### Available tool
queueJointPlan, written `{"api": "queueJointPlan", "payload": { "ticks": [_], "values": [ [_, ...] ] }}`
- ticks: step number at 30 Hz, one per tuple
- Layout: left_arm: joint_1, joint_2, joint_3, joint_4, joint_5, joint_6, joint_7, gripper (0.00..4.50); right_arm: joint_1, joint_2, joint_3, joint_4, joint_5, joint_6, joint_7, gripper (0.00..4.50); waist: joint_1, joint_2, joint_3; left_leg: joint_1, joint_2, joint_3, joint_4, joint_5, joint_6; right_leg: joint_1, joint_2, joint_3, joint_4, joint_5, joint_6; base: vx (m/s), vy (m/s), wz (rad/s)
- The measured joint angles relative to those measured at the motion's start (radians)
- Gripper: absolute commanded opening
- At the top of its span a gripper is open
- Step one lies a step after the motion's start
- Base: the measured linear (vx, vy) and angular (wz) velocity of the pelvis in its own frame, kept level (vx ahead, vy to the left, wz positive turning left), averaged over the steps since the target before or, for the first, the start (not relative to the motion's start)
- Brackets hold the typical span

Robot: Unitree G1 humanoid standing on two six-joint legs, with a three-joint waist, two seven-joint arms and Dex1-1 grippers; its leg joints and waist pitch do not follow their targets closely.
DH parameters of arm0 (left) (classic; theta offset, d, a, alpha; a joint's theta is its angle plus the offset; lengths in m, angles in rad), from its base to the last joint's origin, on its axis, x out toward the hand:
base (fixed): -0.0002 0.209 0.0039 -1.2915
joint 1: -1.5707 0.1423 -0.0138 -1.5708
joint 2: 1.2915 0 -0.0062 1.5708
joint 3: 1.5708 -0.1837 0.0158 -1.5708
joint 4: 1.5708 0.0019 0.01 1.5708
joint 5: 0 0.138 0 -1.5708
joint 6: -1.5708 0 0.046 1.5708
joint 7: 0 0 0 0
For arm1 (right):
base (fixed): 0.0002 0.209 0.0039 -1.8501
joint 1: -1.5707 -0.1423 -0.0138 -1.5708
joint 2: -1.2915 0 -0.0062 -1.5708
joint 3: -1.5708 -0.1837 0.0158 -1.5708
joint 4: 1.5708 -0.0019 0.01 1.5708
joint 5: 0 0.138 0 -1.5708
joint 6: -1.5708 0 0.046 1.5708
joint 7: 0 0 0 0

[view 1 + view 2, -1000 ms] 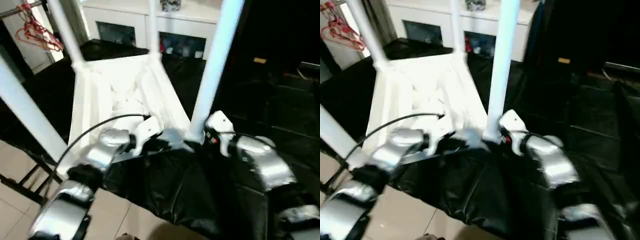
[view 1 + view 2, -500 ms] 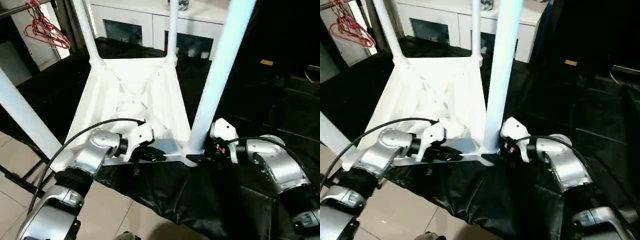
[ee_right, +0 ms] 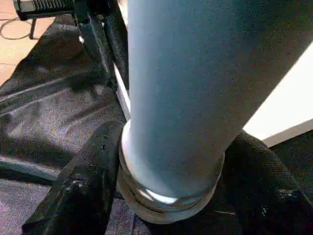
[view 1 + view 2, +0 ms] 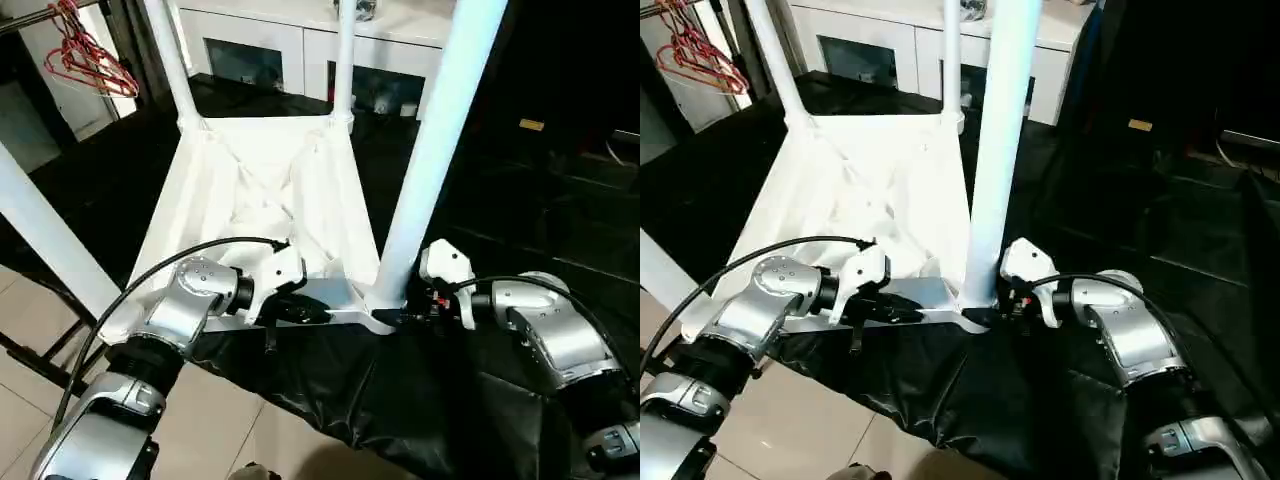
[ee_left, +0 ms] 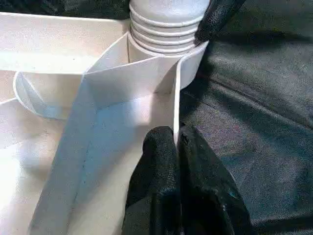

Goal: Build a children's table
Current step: Rotate leg to tighten

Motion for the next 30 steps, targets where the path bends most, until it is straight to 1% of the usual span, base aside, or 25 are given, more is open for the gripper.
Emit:
{"api": "queueJointPlan", "payload": {
  "ticks": [4, 7, 8, 12, 13, 14, 16, 19, 20, 21, 23, 24, 25, 26, 28, 30],
  "values": [
    [-0.002, -0.018, -0.001, 0.008, 0.01, -0.002, 0.038, 0.0, 0.011, 0.017, -0.008, 0.003, 0.0, -0.001, -0.036, 2.72, 0.0, 0.0, 0.0, 0.001, 0.0, 0.0, 0.001, 0.0, 0.0, 0.001, 0.0, 0.0, 0.001, 0.0, 0.0, 0.0, 0.0, 0.0],
    [-0.05, -0.078, 0.007, 0.082, 0.043, 0.004, 0.177, 0.0, 0.004, 0.101, -0.073, 0.081, -0.02, -0.004, -0.211, 2.72, -0.005, -0.002, -0.001, 0.003, 0.0, 0.0, 0.005, 0.0, 0.0, 0.002, 0.0, 0.001, 0.002, 0.001, -0.001, 0.0, 0.0, 0.0],
    [-0.06, -0.096, 0.007, 0.099, 0.046, 0.012, 0.213, 0.0, 0.002, 0.13, -0.093, 0.101, -0.023, -0.004, -0.273, 2.72, -0.012, -0.002, -0.001, 0.003, 0.0, 0.0, 0.005, 0.0, 0.0, 0.002, -0.001, 0.001, 0.002, -0.001, 0.002, 0.0, 0.0, 0.0],
    [-0.112, -0.171, 0.014, 0.172, 0.076, 0.041, 0.369, 0.0, -0.026, 0.224, -0.146, 0.173, -0.038, -0.005, -0.495, 2.72, -0.024, -0.002, -0.001, 0.003, -0.001, 0.0, 0.006, 0.0, 0.0, 0.004, -0.001, 0.002, 0.0, -0.001, 0.003, 0.0, 0.0, 0.0],
    [-0.119, -0.184, 0.015, 0.182, 0.079, 0.045, 0.393, 0.0, -0.031, 0.238, -0.152, 0.182, -0.041, -0.005, -0.538, 2.72, -0.025, -0.002, -0.001, 0.003, -0.001, 0.0, 0.006, 0.0, 0.0, 0.004, -0.001, 0.002, 0.0, -0.001, 0.003, 0.0, 0.0, 0.0],
    [-0.132, -0.205, 0.018, 0.203, 0.087, 0.051, 0.434, 0.0, -0.041, 0.277, -0.166, 0.198, -0.056, -0.003, -0.621, 2.72, -0.026, -0.002, -0.001, 0.003, -0.001, 0.0, 0.006, 0.0, 0.0, 0.004, -0.001, 0.002, 0.0, -0.001, 0.002, 0.0, 0.0, 0.0],
    [-0.146, -0.225, 0.024, 0.226, 0.093, 0.056, 0.467, 0.0, -0.044, 0.306, -0.172, 0.202, -0.071, -0.003, -0.7, 2.72, -0.026, 0.0, -0.002, 0.003, -0.001, 0.0, 0.006, 0.0, 0.0, 0.004, -0.001, 0.002, 0.0, -0.001, 0.002, 0.0, 0.0, 0.0],
    [-0.154, -0.233, 0.027, 0.245, 0.095, 0.048, 0.478, 0.0, -0.044, 0.32, -0.174, 0.202, -0.083, -0.006, -0.73, 2.72, -0.025, 0.002, -0.004, 0.004, -0.001, 0.0, 0.006, 0.0, 0.0, 0.005, -0.001, 0.002, 0.0, 0.001, 0.0, 0.0, 0.0, 0.0],
    [-0.155, -0.233, 0.027, 0.25, 0.096, 0.042, 0.478, 0.0, -0.043, 0.32, -0.174, 0.202, -0.083, -0.006, -0.73, 3.27, -0.025, 0.003, -0.005, 0.004, -0.001, 0.0, 0.006, 0.0, 0.0, 0.006, -0.001, 0.002, 0.0, 0.002, -0.002, 0.0, 0.0, 0.0],
    [-0.155, -0.234, 0.027, 0.251, 0.097, 0.04, 0.478, 0.0, -0.043, 0.32, -0.174, 0.202, -0.083, -0.006, -0.729, 3.41, -0.025, 0.004, -0.005, 0.004, -0.001, 0.0, 0.006, 0.0, 0.0, 0.006, -0.001, 0.002, 0.0, 0.002, -0.002, 0.0, 0.0, 0.0],
    [-0.155, -0.233, 0.027, 0.257, 0.103, 0.025, 0.479, 0.0, -0.043, 0.32, -0.175, 0.2, -0.077, -0.005, -0.713, 3.51, -0.025, 0.004, -0.005, 0.004, -0.001, -0.001, 0.006, 0.0, 0.0, 0.006, -0.001, 0.002, 0.0, 0.002, -0.002, 0.0, 0.0, 0.0],
    [-0.156, -0.233, 0.028, 0.26, 0.105, 0.018, 0.478, 0.0, -0.043, 0.32, -0.176, 0.2, -0.077, -0.005, -0.71, 3.63, -0.025, 0.004, -0.005, 0.004, -0.001, -0.001, 0.006, 0.0, 0.0, 0.006, -0.001, 0.002, 0.0, 0.002, -0.002, 0.0, 0.0, 0.0],
    [-0.156, -0.232, 0.027, 0.26, 0.106, 0.015, 0.477, 0.0, -0.043, 0.318, -0.176, 0.2, -0.078, -0.008, -0.709, 3.63, -0.025, 0.004, -0.005, 0.004, -0.001, -0.001, 0.005, 0.0, 0.0, 0.006, -0.001, 0.002, 0.0, 0.002, -0.002, 0.0, 0.0, 0.0],
    [-0.156, -0.227, 0.027, 0.259, 0.107, 0.006, 0.464, 0.0, -0.043, 0.312, -0.173, 0.2, -0.08, -0.018, -0.699, 3.86, -0.025, 0.004, -0.005, 0.003, -0.001, -0.001, 0.005, 0.0, 0.0, 0.005, -0.001, 0.001, 0.0, 0.001, -0.001, 0.0, 0.0, 0.0],
    [-0.153, -0.217, 0.027, 0.252, 0.105, 0.002, 0.44, 0.0, -0.043, 0.297, -0.159, 0.2, -0.081, -0.026, -0.67, 3.86, -0.025, 0.004, -0.004, 0.002, -0.001, -0.001, 0.005, 0.0, 0.0, 0.003, -0.001, 0.001, 0.0, 0.002, -0.002, 0.0, 0.0, 0.0],
    [-0.147, -0.2, 0.026, 0.238, 0.102, 0.002, 0.407, 0.0, -0.043, 0.259, -0.141, 0.2, -0.08, -0.037, -0.598, 3.86, -0.025, 0.004, -0.004, 0.002, -0.001, -0.001, 0.005, 0.0, 0.0, 0.003, -0.001, 0.001, 0.0, 0.002, -0.002, 0.0, 0.0, 0.0]
  ]
}}
